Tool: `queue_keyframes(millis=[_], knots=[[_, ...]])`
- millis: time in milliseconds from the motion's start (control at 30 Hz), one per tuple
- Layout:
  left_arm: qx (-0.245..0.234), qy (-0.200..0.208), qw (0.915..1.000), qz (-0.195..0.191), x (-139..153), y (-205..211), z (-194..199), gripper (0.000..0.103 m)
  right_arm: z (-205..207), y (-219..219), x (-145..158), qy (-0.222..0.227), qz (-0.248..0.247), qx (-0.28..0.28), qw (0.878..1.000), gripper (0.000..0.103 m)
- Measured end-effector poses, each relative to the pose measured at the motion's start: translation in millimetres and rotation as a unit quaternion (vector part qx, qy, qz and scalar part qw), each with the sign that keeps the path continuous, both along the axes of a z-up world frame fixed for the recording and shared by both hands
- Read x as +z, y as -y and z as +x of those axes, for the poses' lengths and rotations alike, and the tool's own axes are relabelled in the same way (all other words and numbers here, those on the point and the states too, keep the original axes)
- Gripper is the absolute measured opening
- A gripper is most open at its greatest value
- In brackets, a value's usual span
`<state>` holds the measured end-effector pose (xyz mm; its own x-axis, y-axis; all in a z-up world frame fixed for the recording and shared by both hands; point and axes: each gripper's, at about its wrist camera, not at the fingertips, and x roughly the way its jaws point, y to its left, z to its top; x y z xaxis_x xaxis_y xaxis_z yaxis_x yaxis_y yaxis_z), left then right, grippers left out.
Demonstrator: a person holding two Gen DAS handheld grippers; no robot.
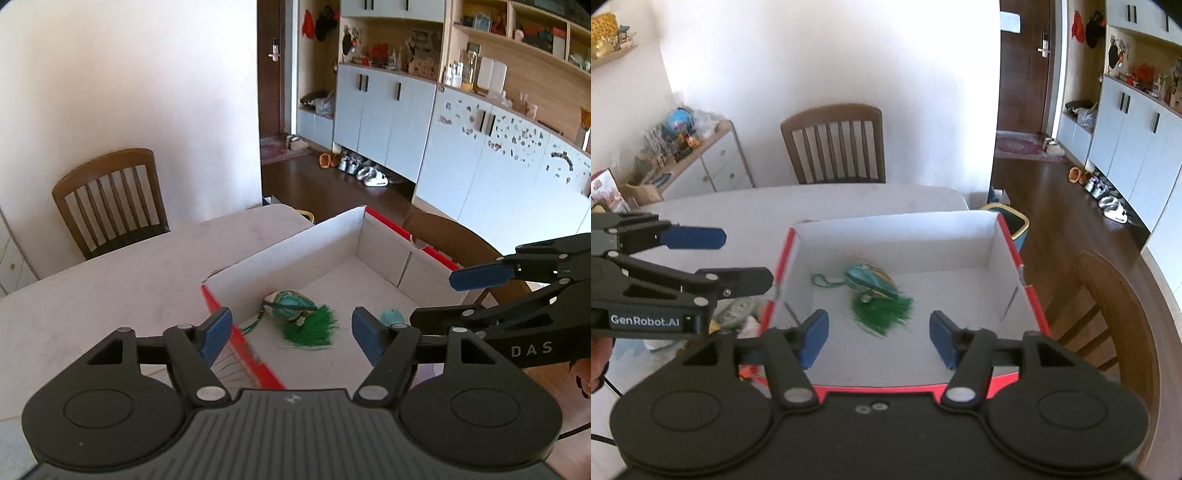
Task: Organize objects
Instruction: 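Withdraw both grippers from the box back over the pile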
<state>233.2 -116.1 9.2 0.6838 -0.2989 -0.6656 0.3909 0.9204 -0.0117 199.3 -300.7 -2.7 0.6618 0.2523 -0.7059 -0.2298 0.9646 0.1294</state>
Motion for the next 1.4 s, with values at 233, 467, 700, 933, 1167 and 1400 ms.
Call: queue_keyframes(millis=[233,467,700,933,1167,1400], knots=[[0.013,0.008,0.9998,-0.012,3,-35,-24,0.079,-27,-30,7,0.025,0.013,-0.01,1.0,0.074],[0.024,0.015,0.9994,-0.02,3,-69,-44,0.082,-48,-61,9,0.047,0.023,-0.016,0.999,0.086],[0.031,0.013,0.9988,-0.037,1,-99,-56,0.087,-60,-87,7,0.054,0.03,-0.025,0.998,0.093],[0.04,0.009,0.9978,-0.051,-5,-126,-68,0.092,-72,-110,4,0.053,0.036,-0.029,0.998,0.094],[0.049,0.023,0.9966,-0.063,-10,-152,-79,0.103,-81,-128,1,0.05,0.039,-0.035,0.997,0.094],[0.072,0.048,0.9942,-0.064,-16,-173,-88,0.103,-86,-146,-4,0.046,0.039,-0.034,0.998,0.094]])
